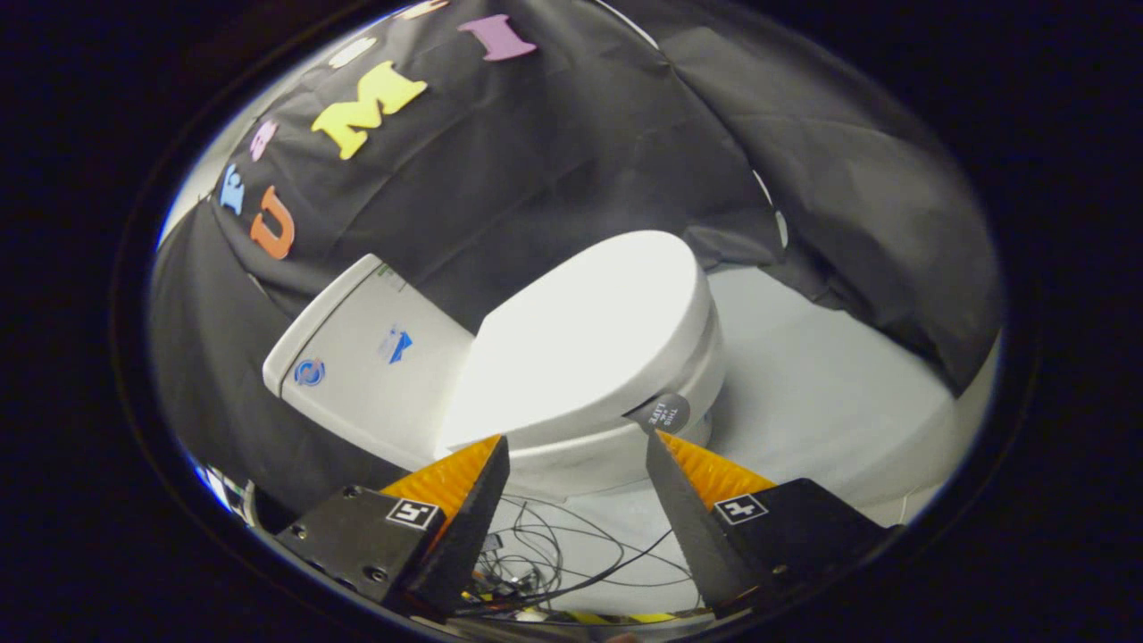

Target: Open the toilet lid.

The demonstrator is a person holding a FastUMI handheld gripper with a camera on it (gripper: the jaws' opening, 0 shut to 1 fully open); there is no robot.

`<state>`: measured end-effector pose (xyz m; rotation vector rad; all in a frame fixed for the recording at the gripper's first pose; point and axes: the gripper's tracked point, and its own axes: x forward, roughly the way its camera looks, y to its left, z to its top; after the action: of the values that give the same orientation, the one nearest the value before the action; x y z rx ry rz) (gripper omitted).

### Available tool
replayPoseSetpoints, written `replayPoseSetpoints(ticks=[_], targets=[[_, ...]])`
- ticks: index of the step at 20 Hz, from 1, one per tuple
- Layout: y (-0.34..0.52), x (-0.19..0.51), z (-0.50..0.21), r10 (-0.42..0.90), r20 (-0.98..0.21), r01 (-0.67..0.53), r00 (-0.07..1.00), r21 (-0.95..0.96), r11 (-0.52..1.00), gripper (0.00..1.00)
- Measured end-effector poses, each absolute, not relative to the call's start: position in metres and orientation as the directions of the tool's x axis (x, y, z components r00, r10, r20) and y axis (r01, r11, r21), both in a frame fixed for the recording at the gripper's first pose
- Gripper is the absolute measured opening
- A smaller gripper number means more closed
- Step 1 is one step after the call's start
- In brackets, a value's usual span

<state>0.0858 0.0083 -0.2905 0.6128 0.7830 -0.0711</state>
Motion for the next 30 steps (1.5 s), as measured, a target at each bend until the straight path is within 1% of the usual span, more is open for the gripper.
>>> replayPoseSetpoints(ticks=[10, 14, 18, 22, 24, 25, 30], targets=[[-0.027, 0.107, -0.357, 0.144, -0.744, 0.439, 0.652, 0.526, 0.728, 0.81], [-0.029, 0.120, -0.369, 0.156, -0.739, 0.466, 0.656, 0.559, 0.686, 0.77], [-0.029, 0.125, -0.382, 0.180, -0.740, 0.499, 0.649, 0.591, 0.634, 0.67], [-0.029, 0.131, -0.384, 0.205, -0.719, 0.498, 0.664, 0.630, 0.596, 0.59], [-0.027, 0.135, -0.384, 0.225, -0.702, 0.500, 0.675, 0.661, 0.560, 0.50], [-0.026, 0.135, -0.385, 0.231, -0.698, 0.508, 0.678, 0.672, 0.540, 0.42], [-0.028, 0.135, -0.382, 0.275, -0.652, 0.521, 0.706, 0.742, 0.423, 0.30]])
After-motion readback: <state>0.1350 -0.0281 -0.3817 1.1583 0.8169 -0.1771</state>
